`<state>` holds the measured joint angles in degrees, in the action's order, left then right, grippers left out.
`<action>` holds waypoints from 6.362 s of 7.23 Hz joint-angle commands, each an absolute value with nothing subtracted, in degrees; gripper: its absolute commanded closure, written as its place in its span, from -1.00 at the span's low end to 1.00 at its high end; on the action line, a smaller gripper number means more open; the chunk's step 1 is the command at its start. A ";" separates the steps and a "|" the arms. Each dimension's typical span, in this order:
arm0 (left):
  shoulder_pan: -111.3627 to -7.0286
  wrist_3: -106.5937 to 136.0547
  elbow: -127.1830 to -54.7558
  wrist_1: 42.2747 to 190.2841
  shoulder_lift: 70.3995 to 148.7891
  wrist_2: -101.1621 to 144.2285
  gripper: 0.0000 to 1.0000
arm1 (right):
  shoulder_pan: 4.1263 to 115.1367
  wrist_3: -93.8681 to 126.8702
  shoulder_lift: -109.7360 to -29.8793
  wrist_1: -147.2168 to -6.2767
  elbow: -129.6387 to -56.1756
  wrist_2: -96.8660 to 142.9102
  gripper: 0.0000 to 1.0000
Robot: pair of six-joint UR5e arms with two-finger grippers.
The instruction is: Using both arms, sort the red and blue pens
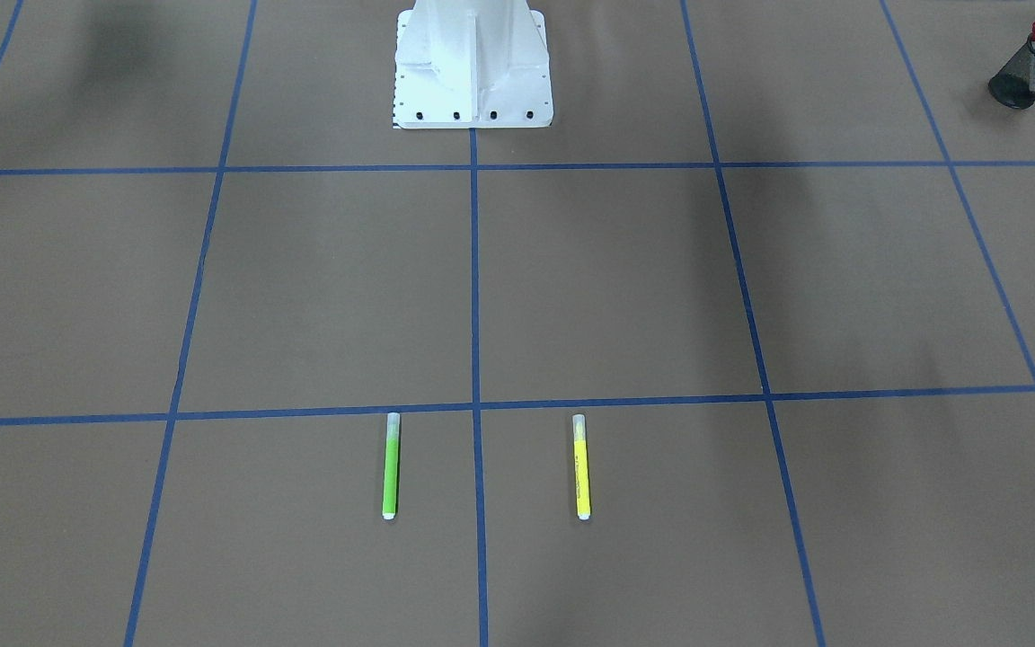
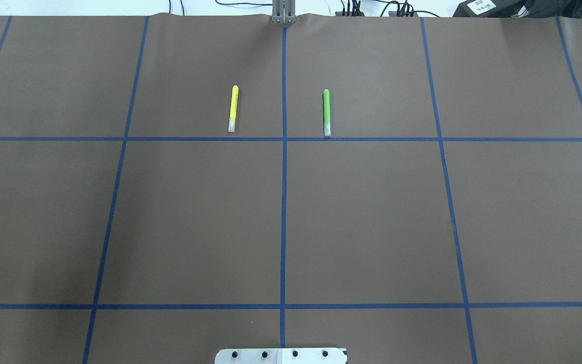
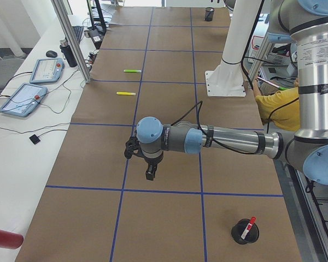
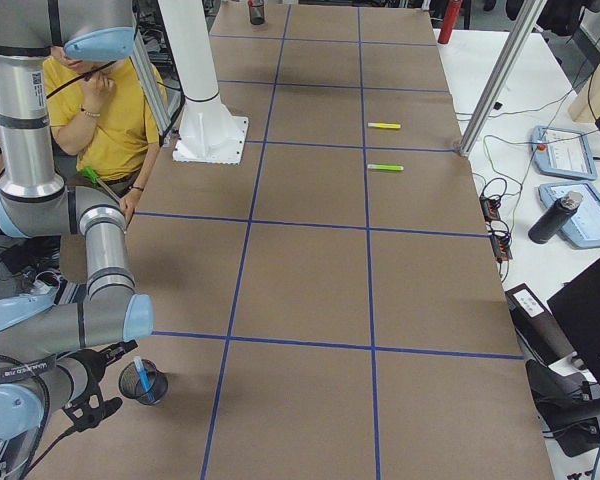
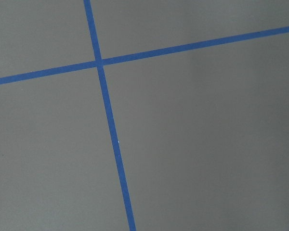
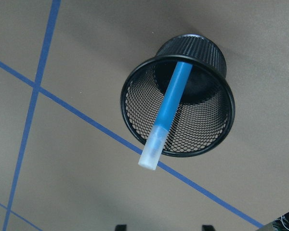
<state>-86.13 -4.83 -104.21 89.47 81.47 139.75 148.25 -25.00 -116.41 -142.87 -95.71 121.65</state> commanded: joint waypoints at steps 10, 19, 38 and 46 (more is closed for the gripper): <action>-86.04 -4.22 -99.94 89.38 81.39 140.71 -1.00 | 105.77 -24.17 -99.59 -107.63 -95.36 142.44 -1.00; -86.48 -4.48 -101.59 89.21 81.39 140.01 -1.00 | 82.53 4.22 -90.53 -101.28 -108.50 126.59 -1.00; -86.84 -4.66 -105.73 89.12 79.20 136.05 -1.00 | 82.44 3.96 -93.95 -96.68 -105.47 128.41 -1.00; -86.75 -4.83 -107.76 89.12 75.59 136.05 -1.00 | 82.44 3.78 -94.22 -96.68 -105.29 128.49 -1.00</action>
<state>-86.76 -4.82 -107.86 89.12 76.52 136.07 82.44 3.87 -94.29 -96.62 -105.02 128.36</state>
